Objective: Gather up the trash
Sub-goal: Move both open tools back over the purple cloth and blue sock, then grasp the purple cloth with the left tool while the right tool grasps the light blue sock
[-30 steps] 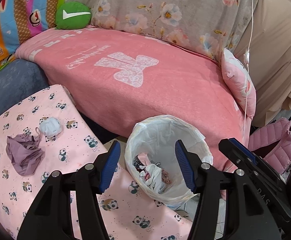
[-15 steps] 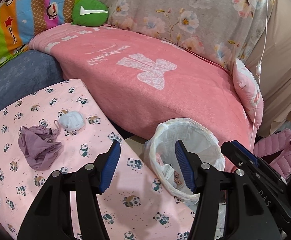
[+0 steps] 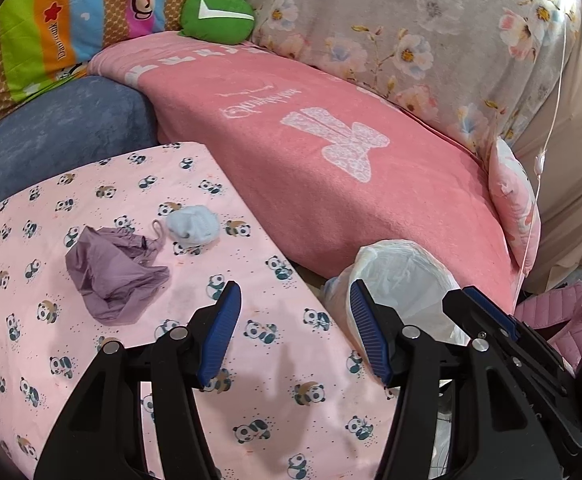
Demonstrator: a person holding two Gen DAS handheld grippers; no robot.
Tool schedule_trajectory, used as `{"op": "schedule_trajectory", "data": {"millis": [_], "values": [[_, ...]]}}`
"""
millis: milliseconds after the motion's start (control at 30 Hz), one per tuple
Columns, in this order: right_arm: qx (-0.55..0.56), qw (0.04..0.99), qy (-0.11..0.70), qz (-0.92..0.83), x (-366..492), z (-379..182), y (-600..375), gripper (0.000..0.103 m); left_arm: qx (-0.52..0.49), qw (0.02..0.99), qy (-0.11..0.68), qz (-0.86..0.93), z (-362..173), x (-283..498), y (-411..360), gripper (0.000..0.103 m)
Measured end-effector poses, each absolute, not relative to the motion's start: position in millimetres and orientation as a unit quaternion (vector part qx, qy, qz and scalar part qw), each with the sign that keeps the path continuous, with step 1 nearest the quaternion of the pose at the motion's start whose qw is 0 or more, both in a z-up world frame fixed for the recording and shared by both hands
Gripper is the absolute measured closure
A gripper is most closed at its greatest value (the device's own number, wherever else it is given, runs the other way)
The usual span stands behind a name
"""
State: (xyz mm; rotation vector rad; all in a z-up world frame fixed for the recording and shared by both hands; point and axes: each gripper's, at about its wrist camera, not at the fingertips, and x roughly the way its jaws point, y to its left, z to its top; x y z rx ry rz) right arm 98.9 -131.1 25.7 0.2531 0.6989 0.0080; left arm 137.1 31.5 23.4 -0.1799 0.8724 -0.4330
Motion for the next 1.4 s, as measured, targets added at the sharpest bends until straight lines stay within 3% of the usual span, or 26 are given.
{"op": "schedule_trajectory", "data": {"millis": [500,867,1400], "values": [[0.096,0.923,0.370,0.037,116,10,-72,0.076,-0.121,0.876,0.444,-0.144,-10,145,95,0.048],[0.074,0.915,0.391,0.058,141,-10,-30,0.064,-0.142,0.868,0.469,-0.084,-43,156,141,0.029],[0.054,0.901,0.424,0.072,225,-50,14,0.055,-0.175,0.848,0.497,-0.059,-79,217,169,0.024]]}}
